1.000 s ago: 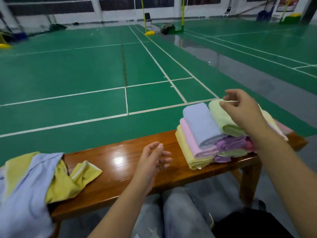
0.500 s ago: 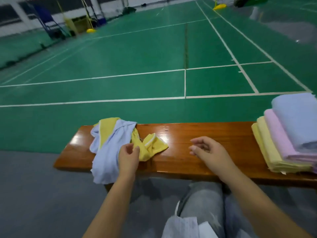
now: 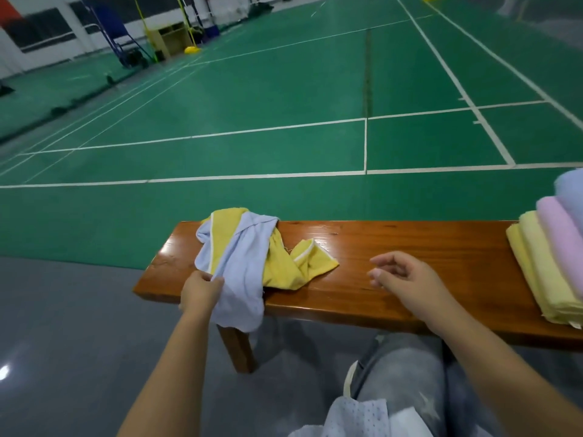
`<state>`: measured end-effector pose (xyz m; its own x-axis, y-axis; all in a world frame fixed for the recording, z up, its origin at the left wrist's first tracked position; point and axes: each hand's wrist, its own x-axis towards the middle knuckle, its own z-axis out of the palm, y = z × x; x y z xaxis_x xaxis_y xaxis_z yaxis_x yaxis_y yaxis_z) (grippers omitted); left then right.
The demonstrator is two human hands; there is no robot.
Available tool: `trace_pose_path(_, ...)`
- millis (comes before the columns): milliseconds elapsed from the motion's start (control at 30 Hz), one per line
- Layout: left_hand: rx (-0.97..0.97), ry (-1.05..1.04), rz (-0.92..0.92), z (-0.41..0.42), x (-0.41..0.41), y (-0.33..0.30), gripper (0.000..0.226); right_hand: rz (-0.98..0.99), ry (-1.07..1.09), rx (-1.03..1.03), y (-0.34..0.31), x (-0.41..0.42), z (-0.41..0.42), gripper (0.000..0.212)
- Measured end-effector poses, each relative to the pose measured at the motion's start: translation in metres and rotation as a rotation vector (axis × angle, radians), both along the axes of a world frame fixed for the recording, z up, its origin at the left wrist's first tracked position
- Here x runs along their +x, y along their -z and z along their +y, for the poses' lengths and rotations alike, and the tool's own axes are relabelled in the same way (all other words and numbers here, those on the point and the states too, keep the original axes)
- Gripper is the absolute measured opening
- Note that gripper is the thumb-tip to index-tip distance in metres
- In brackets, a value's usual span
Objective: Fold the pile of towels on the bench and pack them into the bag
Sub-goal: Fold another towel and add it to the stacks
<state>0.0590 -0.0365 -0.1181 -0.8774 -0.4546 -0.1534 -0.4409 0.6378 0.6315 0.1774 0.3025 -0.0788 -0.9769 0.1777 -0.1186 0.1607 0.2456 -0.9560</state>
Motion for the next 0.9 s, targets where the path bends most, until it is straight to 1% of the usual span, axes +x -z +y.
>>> trace_pose_path(67, 0.061, 0.027, 0.026, 0.007, 0.002, -0.008, 0.015, 0.0, -0.018, -0.009, 0.001, -0.001, -0.001, 0.013)
trace_pose_path(167, 0.108, 0.125, 0.119, 0.024, 0.009, -0.03, 0.022, 0.013, -0.027, -0.029, 0.001, -0.002, -0.002, 0.015)
trace_pose_path(300, 0.124, 0.426, 0.277, 0.06, 0.024, -0.071, 0.012, 0.053, -0.035, -0.025, -0.003, -0.005, 0.001, 0.029)
trace_pose_path(367, 0.143, 0.572, 0.329, 0.077, 0.034, -0.088, 0.011, 0.096, -0.061, -0.01, -0.006, -0.007, 0.001, 0.038)
trace_pose_path(433, 0.195, 0.718, 0.344, 0.091, 0.043, -0.1, 0.011, 0.149, -0.099, 0.02, -0.009, -0.011, 0.0, 0.046)
trace_pose_path(533, 0.295, 0.935, 0.324, 0.108, 0.057, -0.116, 0.016, 0.228, -0.211, 0.13, -0.016, -0.02, -0.002, 0.056)
trace_pose_path(633, 0.38, 1.104, 0.322, 0.12, 0.069, -0.133, 0.008, 0.304, -0.296, 0.23, -0.028, -0.034, -0.004, 0.061)
trace_pose_path(700, 0.451, 1.16, 0.319, 0.126, 0.075, -0.146, 0.013, 0.366, -0.345, 0.257, -0.038, -0.042, -0.004, 0.058)
trace_pose_path(733, 0.481, 1.167, 0.314, 0.128, 0.077, -0.153, 0.011, 0.384, -0.371, 0.265, -0.043, -0.046, -0.003, 0.052)
trace_pose_path(833, 0.538, 1.172, 0.324, 0.132, 0.08, -0.171, 0.004, 0.353, -0.439, 0.327, -0.058, -0.048, 0.004, 0.025)
trace_pose_path(900, 0.556, 1.14, 0.343, 0.13, 0.079, -0.179, 0.008, 0.328, -0.428, 0.304, -0.063, -0.044, 0.014, 0.021)
